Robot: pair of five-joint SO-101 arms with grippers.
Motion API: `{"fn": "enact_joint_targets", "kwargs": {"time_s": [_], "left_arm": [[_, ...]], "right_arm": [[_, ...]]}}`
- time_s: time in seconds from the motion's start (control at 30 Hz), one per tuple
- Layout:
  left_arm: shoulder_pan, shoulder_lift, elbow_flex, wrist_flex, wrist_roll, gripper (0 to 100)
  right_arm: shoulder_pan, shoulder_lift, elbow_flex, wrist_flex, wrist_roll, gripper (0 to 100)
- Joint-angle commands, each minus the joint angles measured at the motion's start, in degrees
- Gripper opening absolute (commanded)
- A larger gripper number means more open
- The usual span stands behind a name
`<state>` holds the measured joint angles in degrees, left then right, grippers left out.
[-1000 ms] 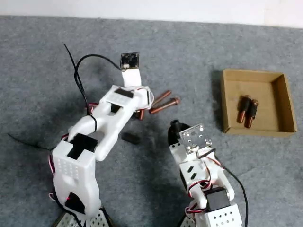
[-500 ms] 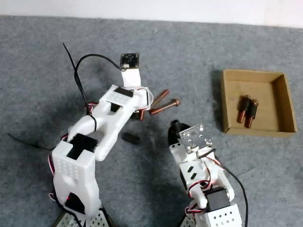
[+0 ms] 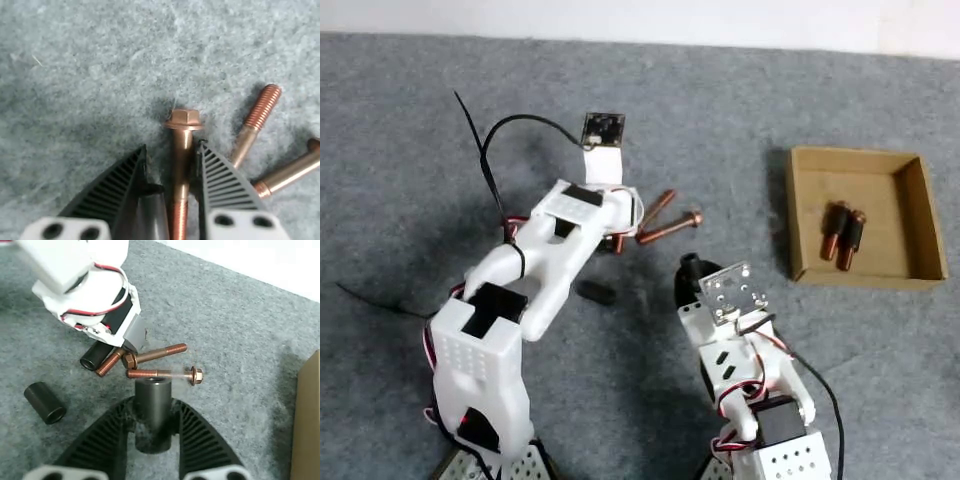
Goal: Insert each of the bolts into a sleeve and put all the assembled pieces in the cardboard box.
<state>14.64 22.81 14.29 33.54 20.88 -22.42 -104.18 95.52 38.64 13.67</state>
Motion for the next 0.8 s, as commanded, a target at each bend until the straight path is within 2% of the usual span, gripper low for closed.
{"fn": "enact_joint_targets", "kwargs": {"time_s": [0.0,0.07,0.17,0.27,0.43,0.6,0.67,0.77], "left_arm": [[1.54,-0.40,-0.75,1.05,-0.79,16],[1.63,0.13,-0.92,1.05,-0.79,14],[1.63,1.71,-2.33,1.14,-0.88,1],[1.63,2.51,-4.09,2.81,-0.70,3],[1.63,1.89,-3.38,2.99,-0.70,0],[1.19,-5.05,1.36,2.73,-0.70,0],[1.63,-10.15,6.37,0.00,-0.70,0],[1.63,-20.88,18.07,-9.49,-0.70,0]], "right_arm": [[0.31,-1.01,2.68,-2.24,-0.26,0.5],[0.31,-1.01,2.68,-2.24,-0.26,0.5],[0.31,-1.01,2.68,-2.24,-0.26,0.5],[0.31,-1.01,2.77,-2.24,-0.26,0.5],[0.31,-1.01,2.77,-2.24,-0.18,0.5],[0.31,-1.01,2.77,-2.33,0.00,0.5],[0.31,-1.01,2.77,-2.33,0.00,0.5],[-0.13,-1.10,2.77,-2.77,0.00,0.5]]}}
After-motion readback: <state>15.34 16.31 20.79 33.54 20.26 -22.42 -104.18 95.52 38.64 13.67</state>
